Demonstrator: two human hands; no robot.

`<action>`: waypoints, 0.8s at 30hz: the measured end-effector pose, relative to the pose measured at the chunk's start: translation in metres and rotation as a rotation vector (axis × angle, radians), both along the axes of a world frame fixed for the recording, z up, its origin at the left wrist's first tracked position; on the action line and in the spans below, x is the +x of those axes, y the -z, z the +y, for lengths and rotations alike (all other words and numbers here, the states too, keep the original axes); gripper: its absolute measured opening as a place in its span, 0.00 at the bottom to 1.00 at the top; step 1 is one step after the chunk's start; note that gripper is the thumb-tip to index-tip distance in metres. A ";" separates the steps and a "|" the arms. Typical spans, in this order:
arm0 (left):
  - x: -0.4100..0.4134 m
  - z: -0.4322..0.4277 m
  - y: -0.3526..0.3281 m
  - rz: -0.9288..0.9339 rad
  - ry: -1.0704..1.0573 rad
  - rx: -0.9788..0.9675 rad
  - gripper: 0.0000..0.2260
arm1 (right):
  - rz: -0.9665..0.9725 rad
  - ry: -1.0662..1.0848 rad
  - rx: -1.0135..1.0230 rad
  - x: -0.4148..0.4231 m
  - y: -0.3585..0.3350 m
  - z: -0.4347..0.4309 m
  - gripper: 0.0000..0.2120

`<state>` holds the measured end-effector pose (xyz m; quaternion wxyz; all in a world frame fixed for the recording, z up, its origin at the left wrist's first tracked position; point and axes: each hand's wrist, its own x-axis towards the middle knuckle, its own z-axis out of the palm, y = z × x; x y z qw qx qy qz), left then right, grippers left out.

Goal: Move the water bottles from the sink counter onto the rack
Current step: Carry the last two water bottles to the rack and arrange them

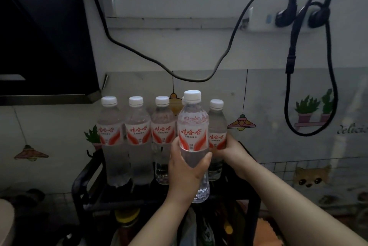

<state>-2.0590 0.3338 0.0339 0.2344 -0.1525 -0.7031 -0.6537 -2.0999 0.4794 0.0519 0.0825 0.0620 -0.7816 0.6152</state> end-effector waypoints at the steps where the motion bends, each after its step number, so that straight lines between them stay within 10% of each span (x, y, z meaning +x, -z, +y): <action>1: 0.001 0.001 0.000 -0.001 0.004 -0.001 0.29 | -0.025 -0.005 0.016 0.001 -0.001 0.000 0.19; 24: 0.001 0.000 -0.003 0.005 0.063 -0.011 0.28 | -0.073 -0.019 0.151 0.012 -0.011 0.003 0.19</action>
